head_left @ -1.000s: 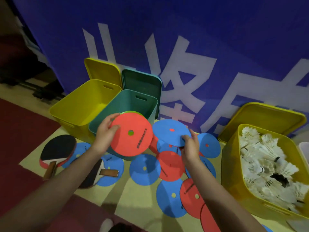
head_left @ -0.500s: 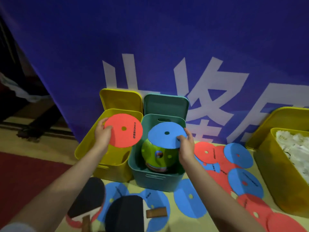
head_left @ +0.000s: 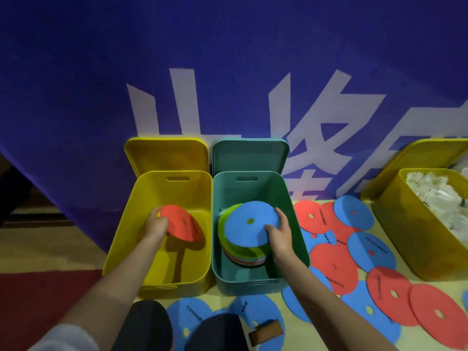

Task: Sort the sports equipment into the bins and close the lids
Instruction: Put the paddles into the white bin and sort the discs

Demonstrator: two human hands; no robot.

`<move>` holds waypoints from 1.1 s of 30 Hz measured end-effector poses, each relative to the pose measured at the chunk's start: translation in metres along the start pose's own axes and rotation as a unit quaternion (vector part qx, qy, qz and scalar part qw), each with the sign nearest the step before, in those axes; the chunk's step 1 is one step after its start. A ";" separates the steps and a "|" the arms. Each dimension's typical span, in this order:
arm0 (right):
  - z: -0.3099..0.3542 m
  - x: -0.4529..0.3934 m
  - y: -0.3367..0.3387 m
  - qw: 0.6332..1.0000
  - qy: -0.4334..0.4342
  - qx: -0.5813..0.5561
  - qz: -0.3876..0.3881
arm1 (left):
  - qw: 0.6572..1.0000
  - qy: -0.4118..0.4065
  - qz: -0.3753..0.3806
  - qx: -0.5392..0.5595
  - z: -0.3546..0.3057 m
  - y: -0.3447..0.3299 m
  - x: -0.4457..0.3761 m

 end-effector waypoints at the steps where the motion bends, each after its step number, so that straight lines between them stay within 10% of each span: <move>1: -0.002 -0.002 0.001 1.000 -0.003 0.006 -0.007 | 1.000 0.020 0.008 0.015 0.007 -0.011 -0.007; 11: -0.015 -0.012 0.001 0.999 -0.029 0.019 -0.010 | 0.949 0.071 0.057 -0.300 0.075 -0.031 -0.056; 20: 0.000 -0.021 -0.030 0.980 -0.073 -0.185 -0.015 | 0.909 -0.307 -0.048 -0.280 -0.079 0.059 0.036; 33: -0.033 -0.009 -0.221 0.962 -0.003 0.205 0.183 | 0.933 -0.186 -0.081 -0.299 -0.023 0.106 0.027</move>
Point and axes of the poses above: each hand's wrist, its own x-axis away from the middle knuckle, its own y-axis out of the back of the hand, z = x × y, the point moved 5 cm from there along -x, towards the middle knuckle, and after that the axes turned 12 degrees about -x, right-handed, at the moved point
